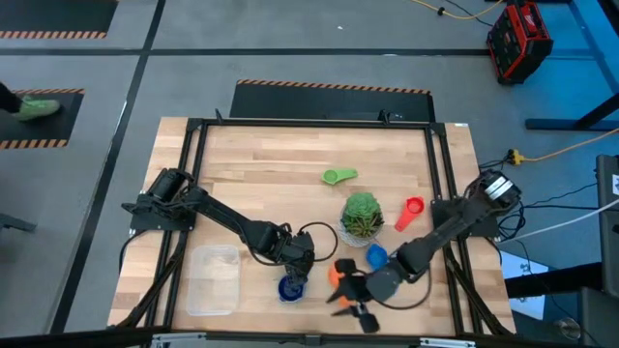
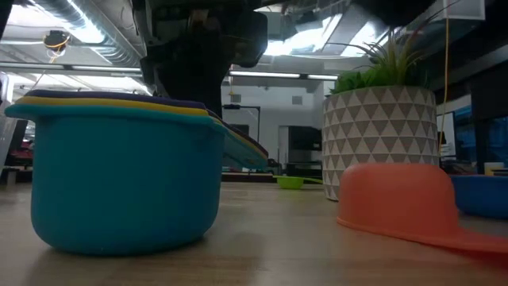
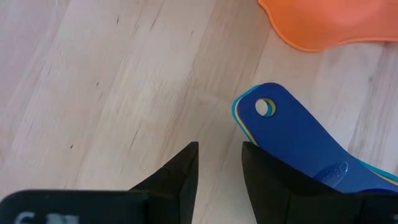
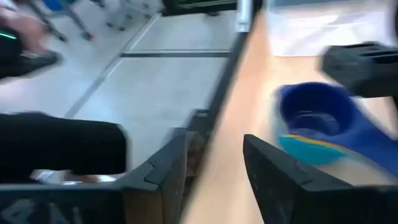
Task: Nest measuring cups in basket
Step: Stack the orange measuring cup on top of the dark blue measuring cup
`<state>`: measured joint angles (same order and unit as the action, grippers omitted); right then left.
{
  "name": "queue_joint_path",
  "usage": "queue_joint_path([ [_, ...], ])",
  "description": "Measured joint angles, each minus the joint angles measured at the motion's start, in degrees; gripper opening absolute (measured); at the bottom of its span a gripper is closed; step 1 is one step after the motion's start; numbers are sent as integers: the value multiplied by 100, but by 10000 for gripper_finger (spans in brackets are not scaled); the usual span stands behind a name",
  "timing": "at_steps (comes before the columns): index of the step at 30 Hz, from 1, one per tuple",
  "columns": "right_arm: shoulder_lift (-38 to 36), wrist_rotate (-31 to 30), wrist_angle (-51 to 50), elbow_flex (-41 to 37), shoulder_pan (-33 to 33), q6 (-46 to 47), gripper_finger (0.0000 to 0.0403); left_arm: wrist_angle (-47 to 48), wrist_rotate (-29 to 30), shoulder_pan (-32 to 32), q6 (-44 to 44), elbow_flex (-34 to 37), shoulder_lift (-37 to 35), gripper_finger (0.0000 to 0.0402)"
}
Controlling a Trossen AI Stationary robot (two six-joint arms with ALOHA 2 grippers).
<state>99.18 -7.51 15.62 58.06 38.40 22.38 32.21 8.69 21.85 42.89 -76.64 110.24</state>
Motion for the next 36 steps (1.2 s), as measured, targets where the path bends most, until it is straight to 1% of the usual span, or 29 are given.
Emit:
queue_joint_path([
  [6,-347,77,-187,0,342,494,163,-2,2,0,0,0,0,115],
  [14,-376,690,-188,0,403,601,163,-22,17,0,2,0,0,115],
  [31,-372,723,-176,0,369,652,164,-24,19,0,0,0,0,115],
  [33,-371,726,-175,0,334,706,169,-24,20,-2,0,0,0,115],
  [36,-371,723,-175,0,276,722,191,-24,20,0,0,-1,0,115],
])
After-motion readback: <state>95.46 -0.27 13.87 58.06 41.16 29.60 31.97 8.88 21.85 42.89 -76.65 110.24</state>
